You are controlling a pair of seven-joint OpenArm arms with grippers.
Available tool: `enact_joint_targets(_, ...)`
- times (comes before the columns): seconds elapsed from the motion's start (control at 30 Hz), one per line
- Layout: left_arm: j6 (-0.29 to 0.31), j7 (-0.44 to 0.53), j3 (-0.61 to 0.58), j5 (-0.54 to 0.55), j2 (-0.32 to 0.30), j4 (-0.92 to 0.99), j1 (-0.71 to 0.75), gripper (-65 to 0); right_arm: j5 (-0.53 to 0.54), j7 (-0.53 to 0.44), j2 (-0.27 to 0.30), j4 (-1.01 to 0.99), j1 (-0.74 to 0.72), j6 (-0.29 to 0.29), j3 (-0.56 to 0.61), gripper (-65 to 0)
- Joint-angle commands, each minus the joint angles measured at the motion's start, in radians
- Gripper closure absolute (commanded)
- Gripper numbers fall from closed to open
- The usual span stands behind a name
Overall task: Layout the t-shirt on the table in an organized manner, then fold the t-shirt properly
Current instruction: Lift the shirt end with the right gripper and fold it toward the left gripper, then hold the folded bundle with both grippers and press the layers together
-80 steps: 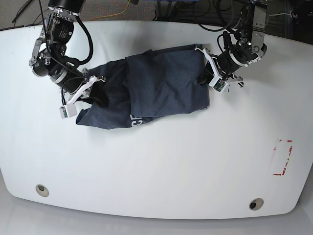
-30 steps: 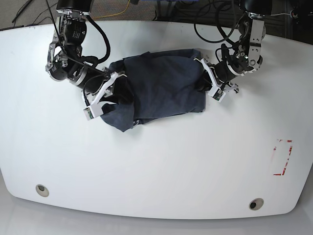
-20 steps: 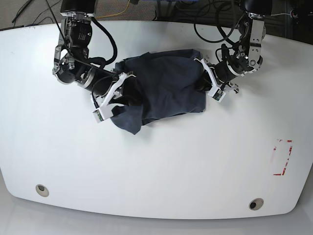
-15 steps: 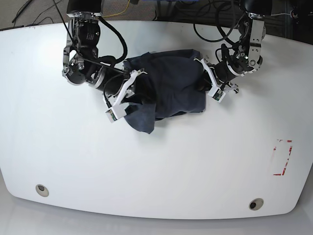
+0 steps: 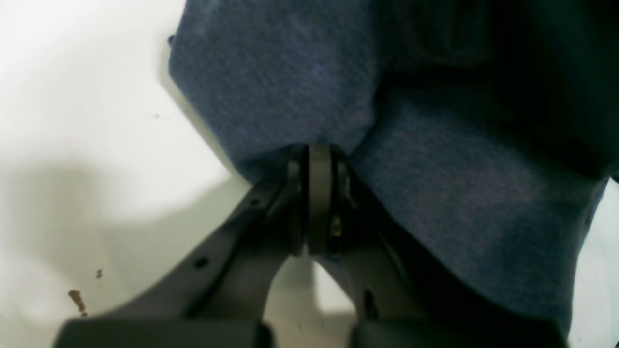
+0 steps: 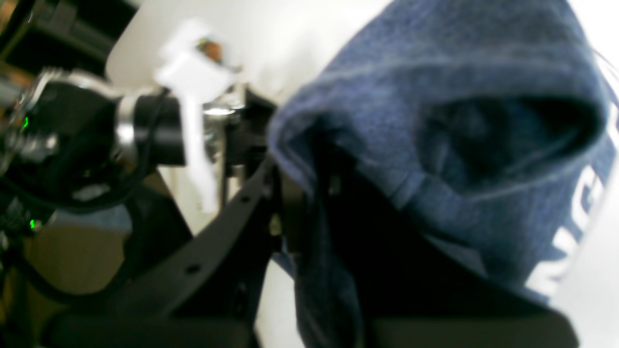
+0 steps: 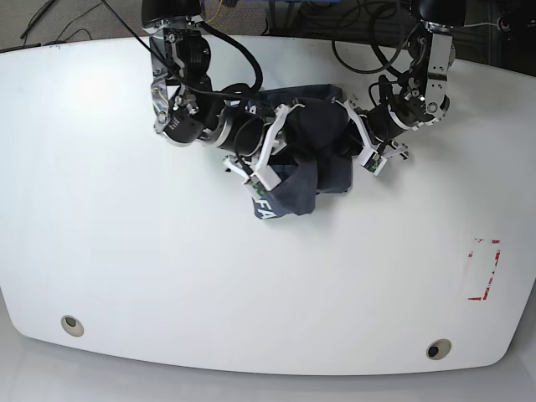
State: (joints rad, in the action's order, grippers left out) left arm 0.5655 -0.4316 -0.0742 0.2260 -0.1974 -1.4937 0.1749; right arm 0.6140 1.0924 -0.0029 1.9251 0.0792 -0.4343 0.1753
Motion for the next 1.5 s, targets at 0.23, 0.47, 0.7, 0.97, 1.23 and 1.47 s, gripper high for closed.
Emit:
enact_joint_targets(0.23, -0.002, -0.042, -0.002, -0.026, -0.006, -0.002, 0.007, 0.0, -0.11, -0.028, -0.042, 0.01, -0.031, -0.004, 0.059, 0.0)
enact_joint_targets(0.47, -0.002, -0.042, -0.002, -0.026, -0.006, -0.002, 0.007, 0.0, -0.113, -0.028, -0.044, -0.032, -0.062, -0.004, 0.071, -9.8)
enact_joint_targets(0.7, -0.002, -0.042, -0.002, -0.026, -0.006, -0.003, 0.007, 0.0, -0.115, -0.028, -0.042, -0.034, -0.086, -0.004, 0.071, -30.9)
enact_joint_targets(0.97, -0.002, -0.042, -0.002, -0.026, -0.004, -0.003, 0.008, 0.0, -0.115, -0.028, -0.044, -0.065, -0.134, -0.002, 0.131, -36.2)
enact_joint_targets(1.23, -0.002, -0.042, -0.002, -0.026, -0.004, -0.003, 0.008, 0.0, -0.116, -0.028, -0.044, -0.059, -0.155, -0.002, 0.188, -36.2)
enact_joint_targets(1.47, -0.002, -0.042, 0.0, -0.026, -0.006, -0.002, 0.008, 0.0, -0.194, -0.028, 0.008, -0.031, -0.207, -0.002, 0.185, -36.2)
